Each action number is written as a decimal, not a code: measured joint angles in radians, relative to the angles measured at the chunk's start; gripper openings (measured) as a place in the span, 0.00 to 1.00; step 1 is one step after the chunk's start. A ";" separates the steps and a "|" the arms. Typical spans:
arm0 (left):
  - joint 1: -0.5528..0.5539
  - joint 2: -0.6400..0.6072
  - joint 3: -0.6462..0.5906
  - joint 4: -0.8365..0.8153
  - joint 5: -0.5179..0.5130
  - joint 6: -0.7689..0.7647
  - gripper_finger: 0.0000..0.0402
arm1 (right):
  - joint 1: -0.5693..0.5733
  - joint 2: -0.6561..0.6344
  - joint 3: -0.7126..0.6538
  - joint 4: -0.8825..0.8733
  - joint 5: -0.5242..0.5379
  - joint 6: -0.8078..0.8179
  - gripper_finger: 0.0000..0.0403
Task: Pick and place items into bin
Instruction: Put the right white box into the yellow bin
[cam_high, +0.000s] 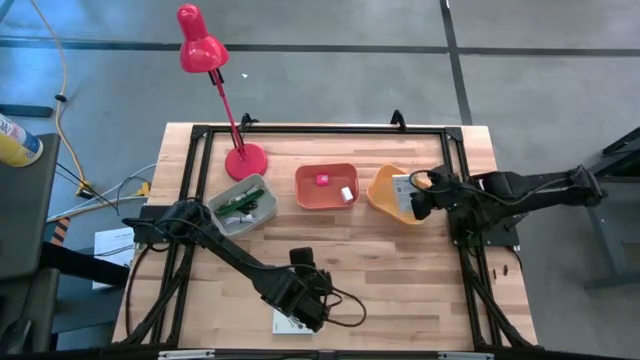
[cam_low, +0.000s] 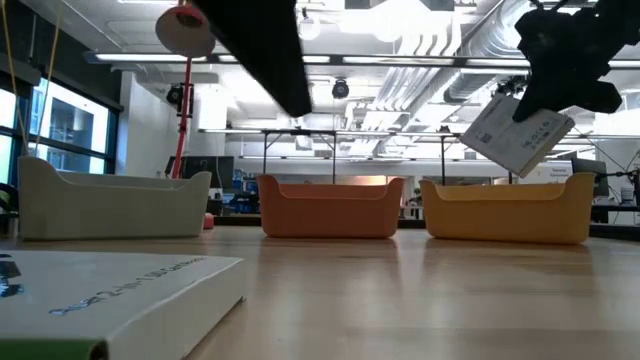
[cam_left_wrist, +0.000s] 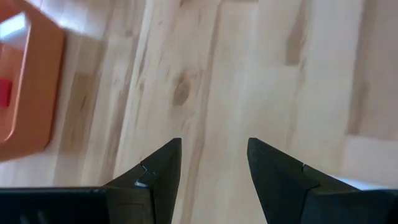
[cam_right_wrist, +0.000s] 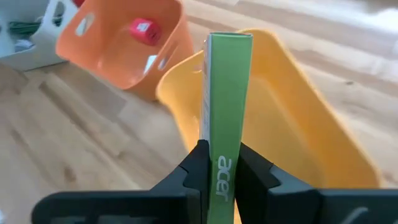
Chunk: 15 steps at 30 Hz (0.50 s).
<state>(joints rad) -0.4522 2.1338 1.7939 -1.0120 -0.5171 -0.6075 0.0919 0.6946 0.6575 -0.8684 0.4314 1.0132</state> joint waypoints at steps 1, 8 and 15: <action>0.000 0.000 0.000 0.017 0.000 0.011 0.43 | -0.012 0.000 0.000 -0.003 0.005 -0.011 0.11; 0.000 0.000 0.000 0.138 -0.032 0.063 0.43 | -0.089 0.012 0.000 -0.019 0.004 -0.116 0.11; 0.000 0.000 0.000 0.275 -0.056 0.191 0.43 | -0.131 0.064 0.000 -0.030 -0.022 -0.194 0.11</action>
<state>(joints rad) -0.4519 2.1338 1.7939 -0.7375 -0.5732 -0.4161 -0.0393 0.7587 0.6575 -0.8980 0.4095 0.8192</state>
